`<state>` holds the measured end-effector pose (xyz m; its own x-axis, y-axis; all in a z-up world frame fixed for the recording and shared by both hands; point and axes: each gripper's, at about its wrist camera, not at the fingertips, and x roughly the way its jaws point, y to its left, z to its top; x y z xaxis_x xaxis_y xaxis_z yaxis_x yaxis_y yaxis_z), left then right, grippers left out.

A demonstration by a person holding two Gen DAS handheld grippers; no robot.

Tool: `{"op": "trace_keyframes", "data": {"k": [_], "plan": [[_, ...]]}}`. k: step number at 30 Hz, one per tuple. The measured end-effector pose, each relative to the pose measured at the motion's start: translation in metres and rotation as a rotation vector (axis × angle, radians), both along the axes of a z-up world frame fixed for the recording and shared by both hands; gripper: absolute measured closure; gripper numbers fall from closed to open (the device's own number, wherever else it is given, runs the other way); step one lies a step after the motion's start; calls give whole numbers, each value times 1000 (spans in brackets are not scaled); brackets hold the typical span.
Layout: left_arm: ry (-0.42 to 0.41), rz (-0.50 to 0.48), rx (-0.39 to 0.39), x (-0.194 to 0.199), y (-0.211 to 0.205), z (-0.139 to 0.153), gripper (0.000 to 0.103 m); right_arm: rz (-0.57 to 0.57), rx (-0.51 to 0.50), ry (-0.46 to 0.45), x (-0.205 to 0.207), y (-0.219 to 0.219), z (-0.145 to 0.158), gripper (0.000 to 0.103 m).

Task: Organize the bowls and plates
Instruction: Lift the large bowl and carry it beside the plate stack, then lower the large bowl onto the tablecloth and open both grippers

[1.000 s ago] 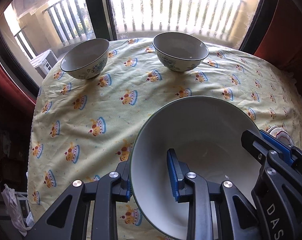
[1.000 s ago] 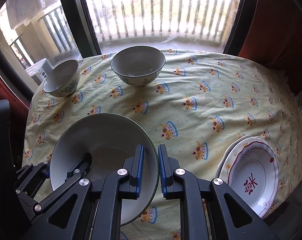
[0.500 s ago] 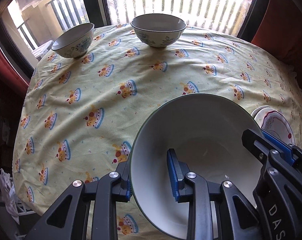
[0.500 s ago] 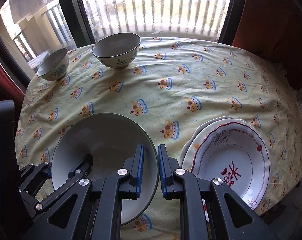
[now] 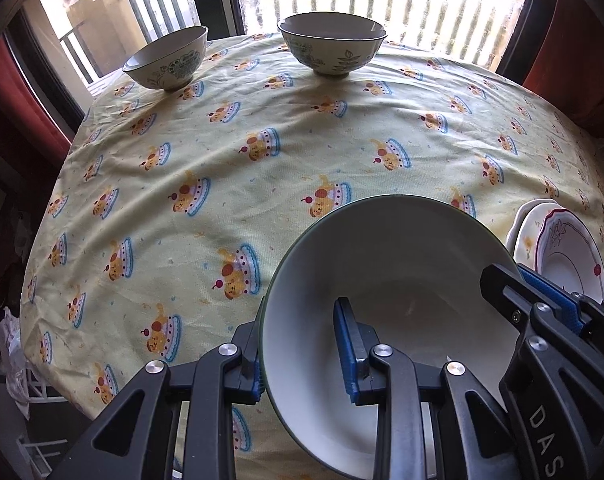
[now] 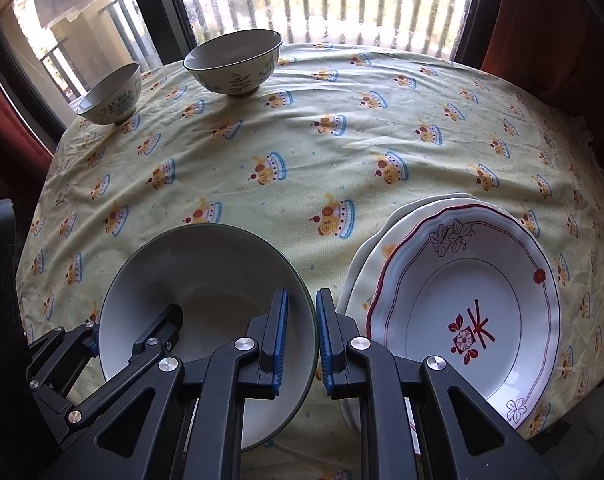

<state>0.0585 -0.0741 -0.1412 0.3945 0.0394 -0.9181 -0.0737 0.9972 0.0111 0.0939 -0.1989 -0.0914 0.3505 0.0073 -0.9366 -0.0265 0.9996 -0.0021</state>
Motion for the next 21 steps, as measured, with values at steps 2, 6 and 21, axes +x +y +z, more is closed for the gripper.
{"op": "trace_keyframes", "data": {"k": [2, 6, 21], "plan": [[-12, 6, 5, 3, 2, 2, 76, 9, 8, -6, 3, 2, 2, 85], [-32, 14, 25, 12, 7, 2, 76, 19, 20, -13, 13, 5, 0, 85], [45, 67, -52, 5, 13, -9, 45, 53, 32, 23, 17, 13, -9, 80]]}}
